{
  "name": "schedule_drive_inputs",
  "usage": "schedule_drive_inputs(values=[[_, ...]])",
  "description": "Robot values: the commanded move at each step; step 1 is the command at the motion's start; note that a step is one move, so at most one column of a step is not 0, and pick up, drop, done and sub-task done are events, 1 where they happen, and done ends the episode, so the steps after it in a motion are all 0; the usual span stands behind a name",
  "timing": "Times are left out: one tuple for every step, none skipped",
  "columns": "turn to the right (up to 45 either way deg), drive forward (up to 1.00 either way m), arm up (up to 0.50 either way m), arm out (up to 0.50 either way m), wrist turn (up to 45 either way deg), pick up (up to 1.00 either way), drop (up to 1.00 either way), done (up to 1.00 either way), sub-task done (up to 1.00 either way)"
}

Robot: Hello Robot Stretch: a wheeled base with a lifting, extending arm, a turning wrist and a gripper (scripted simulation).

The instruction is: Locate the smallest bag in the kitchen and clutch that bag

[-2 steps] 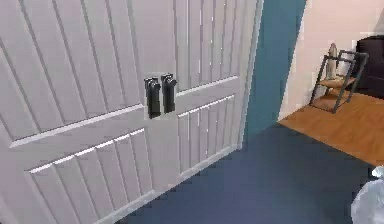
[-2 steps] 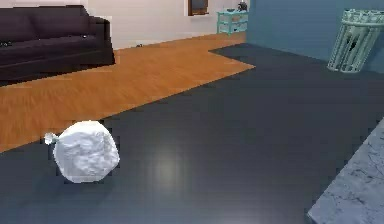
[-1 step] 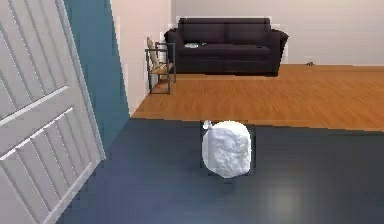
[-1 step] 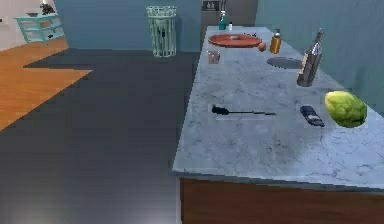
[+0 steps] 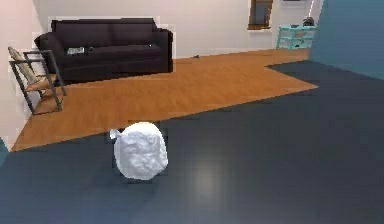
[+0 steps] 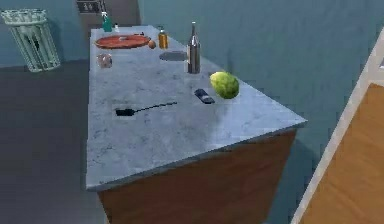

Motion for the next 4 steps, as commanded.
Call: schedule_drive_inputs(values=[[3.0,0.00,0.00,0.00,0.0,0.00,0.00,0.00,0.00],[45.0,0.00,0.00,0.00,0.0,0.00,0.00,0.00,0.00],[45.0,0.00,0.00,0.00,0.0,0.00,0.00,0.00,0.00],[12.0,0.00,0.00,0.00,0.0,0.00,0.00,0.00,0.00]])
